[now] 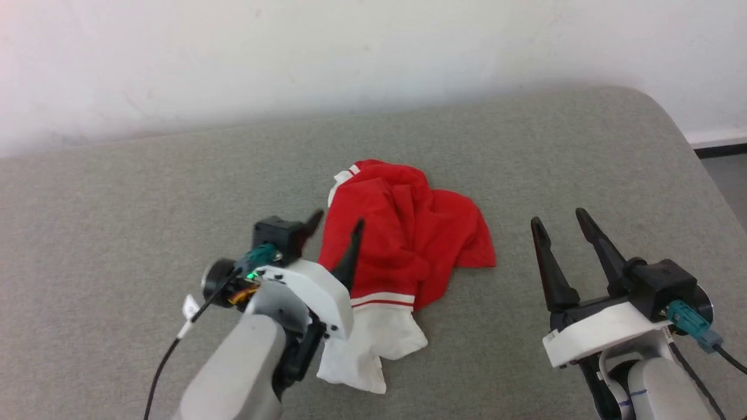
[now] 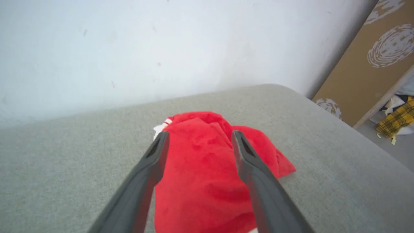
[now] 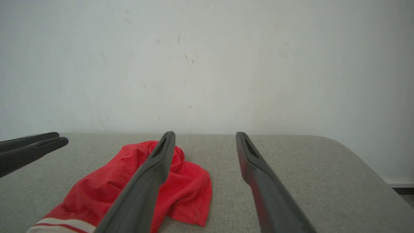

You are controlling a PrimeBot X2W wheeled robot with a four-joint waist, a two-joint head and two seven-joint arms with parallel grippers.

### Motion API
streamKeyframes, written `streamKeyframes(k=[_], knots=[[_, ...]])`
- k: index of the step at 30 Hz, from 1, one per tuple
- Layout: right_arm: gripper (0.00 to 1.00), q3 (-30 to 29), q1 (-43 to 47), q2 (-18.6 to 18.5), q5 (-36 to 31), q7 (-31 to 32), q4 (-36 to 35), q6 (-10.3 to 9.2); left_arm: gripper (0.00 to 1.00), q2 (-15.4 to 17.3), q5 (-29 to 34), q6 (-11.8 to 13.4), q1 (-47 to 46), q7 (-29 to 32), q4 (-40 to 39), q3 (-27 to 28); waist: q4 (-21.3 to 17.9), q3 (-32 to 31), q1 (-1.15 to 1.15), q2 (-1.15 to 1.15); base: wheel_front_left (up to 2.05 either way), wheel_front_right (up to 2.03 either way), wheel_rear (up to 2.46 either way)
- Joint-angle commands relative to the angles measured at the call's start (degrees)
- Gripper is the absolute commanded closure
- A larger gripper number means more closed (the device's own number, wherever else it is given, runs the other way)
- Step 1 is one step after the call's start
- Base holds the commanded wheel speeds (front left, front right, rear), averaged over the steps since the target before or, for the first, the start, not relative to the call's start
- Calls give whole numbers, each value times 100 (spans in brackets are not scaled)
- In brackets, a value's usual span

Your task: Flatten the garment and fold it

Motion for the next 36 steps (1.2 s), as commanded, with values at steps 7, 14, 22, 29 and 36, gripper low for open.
streamKeyframes(k=[7, 14, 22, 29, 36], knots=[[0, -63, 156, 15, -36, 55, -144, -11, 0, 421, 454, 54, 600, -931, -928, -94, 212, -81, 0, 0, 0, 0, 0], [0, -95, 151, 15, -4, 42, -160, -11, 0, 582, 754, -260, 872, -409, -1219, -822, 285, -12, 0, 0, 0, 0, 0], [0, 4, 66, 15, 84, -29, -104, -11, 0, 376, 910, -677, 611, 766, -590, -1634, 183, 101, 0, 0, 0, 0, 0], [0, 93, -12, 15, 139, -92, -31, -11, 0, 159, 944, -506, 233, 1593, 68, -1731, -21, 224, 0, 0, 0, 0, 0], [0, 107, -51, 15, 185, -159, 64, -11, 98, 103, 695, -460, 129, 2392, 407, -1690, -166, 308, 0, 0, 0, 0, 0]])
